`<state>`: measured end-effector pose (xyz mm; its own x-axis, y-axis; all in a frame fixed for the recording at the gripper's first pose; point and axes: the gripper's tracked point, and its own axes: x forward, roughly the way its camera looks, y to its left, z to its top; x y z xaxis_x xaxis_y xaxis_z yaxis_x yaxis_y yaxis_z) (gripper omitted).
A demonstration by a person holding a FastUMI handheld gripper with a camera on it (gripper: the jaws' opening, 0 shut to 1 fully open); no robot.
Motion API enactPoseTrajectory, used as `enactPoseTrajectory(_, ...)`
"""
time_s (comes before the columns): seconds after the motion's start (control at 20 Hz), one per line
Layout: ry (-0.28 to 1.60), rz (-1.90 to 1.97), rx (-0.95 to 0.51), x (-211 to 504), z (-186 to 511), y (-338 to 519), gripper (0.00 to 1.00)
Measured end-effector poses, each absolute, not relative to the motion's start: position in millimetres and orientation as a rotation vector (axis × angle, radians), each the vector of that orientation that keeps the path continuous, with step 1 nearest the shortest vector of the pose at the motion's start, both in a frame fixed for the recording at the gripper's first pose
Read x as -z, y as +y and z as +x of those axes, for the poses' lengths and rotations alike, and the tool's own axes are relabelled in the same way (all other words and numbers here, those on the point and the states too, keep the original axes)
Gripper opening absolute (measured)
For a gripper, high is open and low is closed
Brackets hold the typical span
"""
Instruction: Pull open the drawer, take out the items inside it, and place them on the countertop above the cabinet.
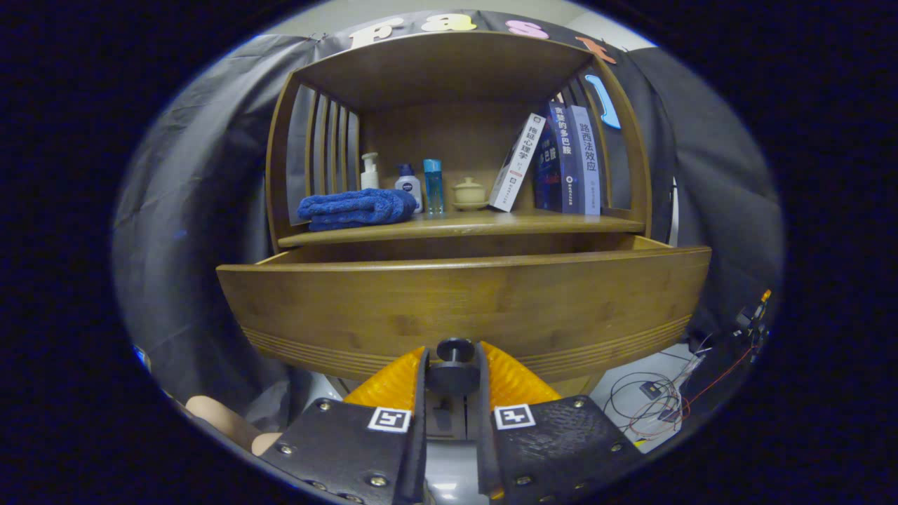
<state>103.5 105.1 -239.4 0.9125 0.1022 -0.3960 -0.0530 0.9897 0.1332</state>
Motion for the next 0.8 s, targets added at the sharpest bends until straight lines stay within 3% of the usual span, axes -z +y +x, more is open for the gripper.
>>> enactPoseTrajectory(0.8,0.496,0.172,-0.109,236,35,106,0.29)
